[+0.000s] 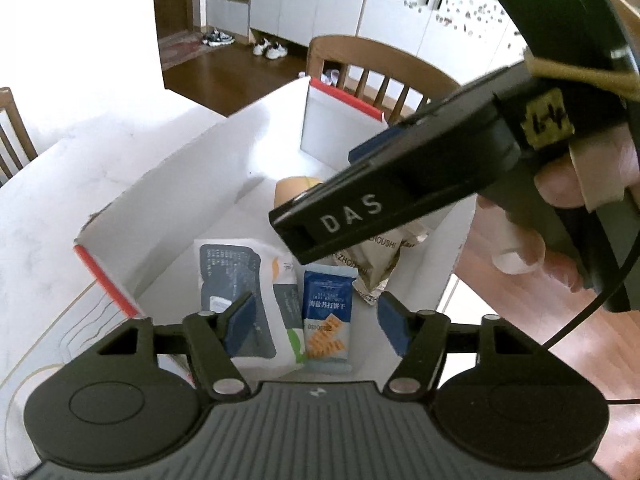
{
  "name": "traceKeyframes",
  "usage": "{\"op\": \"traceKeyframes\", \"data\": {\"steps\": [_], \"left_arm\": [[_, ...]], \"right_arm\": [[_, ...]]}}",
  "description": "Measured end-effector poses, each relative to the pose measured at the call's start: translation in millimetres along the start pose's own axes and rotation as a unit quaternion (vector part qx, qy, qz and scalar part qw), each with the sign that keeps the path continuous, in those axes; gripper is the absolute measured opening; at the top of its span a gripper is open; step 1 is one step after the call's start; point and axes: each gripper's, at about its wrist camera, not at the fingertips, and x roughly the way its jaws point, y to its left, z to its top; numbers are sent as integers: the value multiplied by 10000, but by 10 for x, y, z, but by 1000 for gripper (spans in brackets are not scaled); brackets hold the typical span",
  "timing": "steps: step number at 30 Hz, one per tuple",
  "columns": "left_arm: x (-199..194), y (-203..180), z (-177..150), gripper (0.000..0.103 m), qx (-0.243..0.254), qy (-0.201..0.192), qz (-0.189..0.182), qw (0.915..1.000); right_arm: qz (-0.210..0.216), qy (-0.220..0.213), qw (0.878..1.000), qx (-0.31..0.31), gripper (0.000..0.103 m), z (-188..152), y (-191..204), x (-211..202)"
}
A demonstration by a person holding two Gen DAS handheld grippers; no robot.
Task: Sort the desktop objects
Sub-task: 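Withdraw both tools from the shoebox back over the placemat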
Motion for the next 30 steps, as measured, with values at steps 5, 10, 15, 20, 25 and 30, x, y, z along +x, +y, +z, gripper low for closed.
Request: {"op": "traceKeyframes", "data": {"steps": [5,10,15,20,25,30], "left_arm": [[-200,4,-138,72,-98,-220,-87,9997],[-333,9,-221,72,-113,-409,-126,9990],[-527,57,-319,73,-199,-653,-121,9976],[-718,123,-450,77,-231,-814,-91,9964],[-905,171,-599,80,-308,-948,-19,9950],[-1108,256,-768,80,-352,-1095,5,9934]], "right_arm": [[125,-173,9998,18,80,-10,119,-155],[206,-359,9991,-71,80,-28,328,-269],[295,-508,9982,-128,81,-32,521,-336],[353,-588,9976,-104,81,-73,662,-403],[358,-687,9970,-64,82,-117,823,-476],[381,-772,9963,7,84,-196,986,-522]]}}
